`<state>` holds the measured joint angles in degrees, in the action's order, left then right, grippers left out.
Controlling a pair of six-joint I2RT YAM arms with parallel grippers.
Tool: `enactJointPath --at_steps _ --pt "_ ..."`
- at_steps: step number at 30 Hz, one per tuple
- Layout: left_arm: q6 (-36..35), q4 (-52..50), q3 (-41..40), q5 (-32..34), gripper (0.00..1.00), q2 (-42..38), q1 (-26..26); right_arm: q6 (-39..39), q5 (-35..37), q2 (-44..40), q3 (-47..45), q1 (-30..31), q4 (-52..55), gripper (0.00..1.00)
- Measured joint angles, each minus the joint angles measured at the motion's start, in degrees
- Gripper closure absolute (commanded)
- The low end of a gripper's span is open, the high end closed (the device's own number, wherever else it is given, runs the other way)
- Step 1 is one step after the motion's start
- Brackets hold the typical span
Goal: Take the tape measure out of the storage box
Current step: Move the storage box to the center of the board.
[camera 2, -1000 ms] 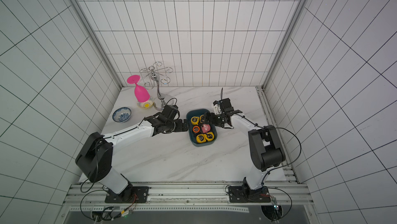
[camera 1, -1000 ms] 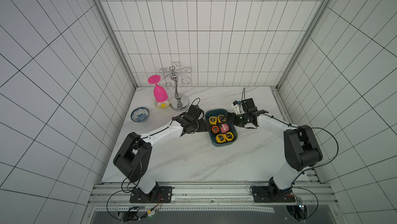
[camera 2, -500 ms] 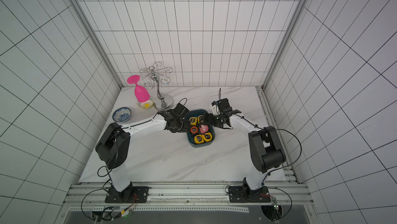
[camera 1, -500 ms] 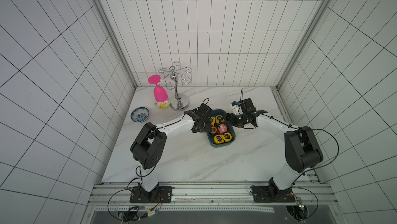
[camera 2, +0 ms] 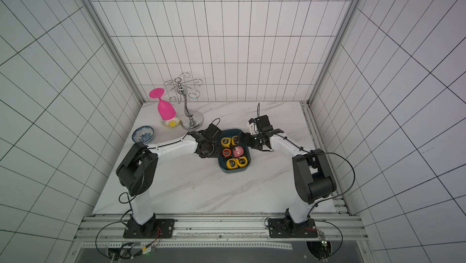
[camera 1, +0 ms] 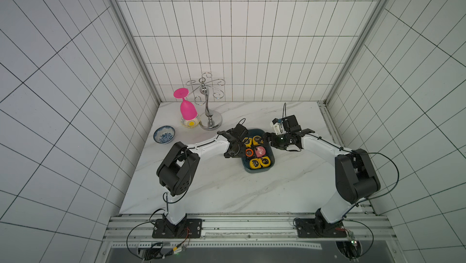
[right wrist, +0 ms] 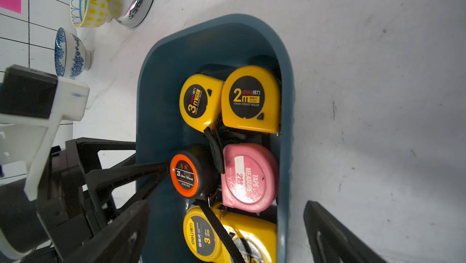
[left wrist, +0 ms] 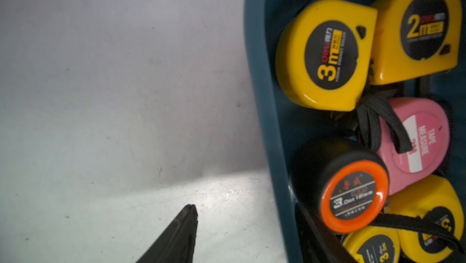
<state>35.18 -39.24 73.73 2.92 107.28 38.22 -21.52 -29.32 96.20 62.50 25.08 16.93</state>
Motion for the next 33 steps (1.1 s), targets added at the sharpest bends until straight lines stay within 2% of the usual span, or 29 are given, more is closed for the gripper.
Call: enactJointPath --at_steps 7,15,20,26,33 --pt "-0.26 -2.12 -4.94 2.43 0.37 -4.57 -3.1 0.04 0.0 0.0 0.0 0.0 0.09 0.01" --pt "-0.2 -4.57 -10.01 4.92 0.4 -9.53 -3.41 0.04 -0.02 0.0 0.0 0.0 0.09 0.01" --pt "-0.07 -6.38 -12.63 6.84 0.37 -12.41 -3.45 0.02 -0.04 0.0 0.0 0.0 0.09 0.01" --pt "-0.11 -9.49 -10.93 8.24 0.25 -13.73 -3.17 0.02 -0.04 0.0 0.0 0.0 0.13 0.01" --pt "1.27 -11.65 -2.62 6.32 0.24 -14.75 -0.96 0.04 0.0 -0.22 -0.02 0.0 0.48 0.01"
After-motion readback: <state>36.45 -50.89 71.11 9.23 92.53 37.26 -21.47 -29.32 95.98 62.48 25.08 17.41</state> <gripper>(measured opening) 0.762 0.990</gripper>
